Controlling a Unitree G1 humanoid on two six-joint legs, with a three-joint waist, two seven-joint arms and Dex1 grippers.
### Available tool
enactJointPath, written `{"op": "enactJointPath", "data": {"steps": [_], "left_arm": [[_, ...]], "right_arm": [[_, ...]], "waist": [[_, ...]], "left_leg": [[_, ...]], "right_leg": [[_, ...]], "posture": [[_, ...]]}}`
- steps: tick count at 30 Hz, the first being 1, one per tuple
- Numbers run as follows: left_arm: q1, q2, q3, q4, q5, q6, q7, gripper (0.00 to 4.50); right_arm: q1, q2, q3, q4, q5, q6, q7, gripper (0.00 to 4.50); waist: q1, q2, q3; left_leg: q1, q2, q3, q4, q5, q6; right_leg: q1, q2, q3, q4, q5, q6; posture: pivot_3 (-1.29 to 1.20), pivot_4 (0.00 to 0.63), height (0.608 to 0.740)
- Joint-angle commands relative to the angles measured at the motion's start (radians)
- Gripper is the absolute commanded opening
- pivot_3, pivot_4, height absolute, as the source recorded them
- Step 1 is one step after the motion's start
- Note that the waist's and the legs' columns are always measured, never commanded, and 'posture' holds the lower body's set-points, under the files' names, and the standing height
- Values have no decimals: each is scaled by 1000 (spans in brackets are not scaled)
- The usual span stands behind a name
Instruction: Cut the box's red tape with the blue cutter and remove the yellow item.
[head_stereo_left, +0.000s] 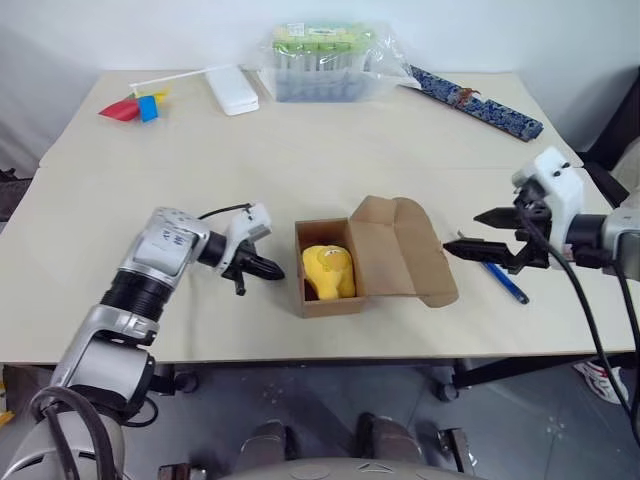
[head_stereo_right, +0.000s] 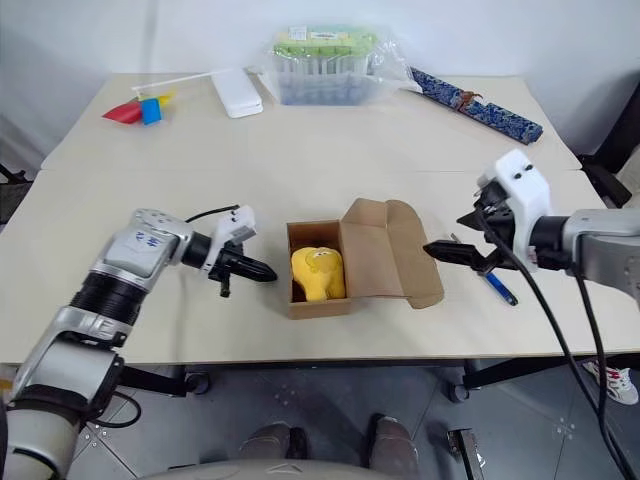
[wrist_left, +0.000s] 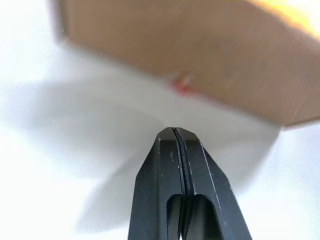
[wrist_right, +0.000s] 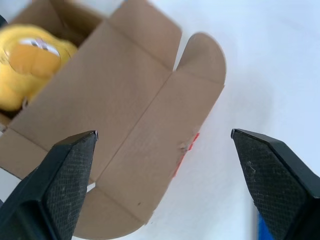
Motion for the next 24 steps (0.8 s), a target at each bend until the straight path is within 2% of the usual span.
{"op": "enactJointPath", "data": {"steps": [1,2,6,10,18,21,24], "left_arm": [[-34,68,45,8,-3,-3,-23,0],[-51,83,54,-3,-12,5,-35,0],[-130,74,89,-101,-98,86,-100,847],[-161,25,63,-173,-134,86,-131,2042],[-215,-80,-51,-186,-94,-50,-180,4453],[-259,-156,-136,-65,-11,-182,-169,4453],[-291,-202,-165,42,39,-276,-170,4453]], "right_arm": [[-14,-36,-33,-38,-17,-23,69,4472],[-10,-39,-29,-49,-20,-25,81,4472],[-5,-20,-17,-89,-22,-25,106,4500],[1,6,5,-133,-33,-43,118,4500],[59,16,38,-204,-109,-115,152,4500],[99,43,14,-228,-118,-115,122,4500],[126,62,-6,-256,-115,-104,98,4500]], "waist": [[-3,0,0],[-3,0,0],[13,-1,1],[22,-1,1],[19,-1,1],[27,-1,1],[23,-1,1]], "left_leg": [[0,0,0,0,0,0],[0,0,0,0,0,0],[-1,0,-1,1,0,0],[-1,-1,-1,1,0,0],[-1,-1,0,1,0,-1],[-1,-1,0,1,0,-1],[-1,-2,0,2,0,0]], "right_leg": [[0,0,0,0,0,0],[0,0,0,0,0,0],[0,0,0,0,0,0],[0,0,0,0,0,0],[0,0,0,0,0,0],[0,0,0,0,0,0],[1,0,0,-1,0,0]], "posture": [[0,150,740],[0,150,740],[0,150,740],[0,150,740],[0,150,740],[0,150,740],[0,150,740]]}}
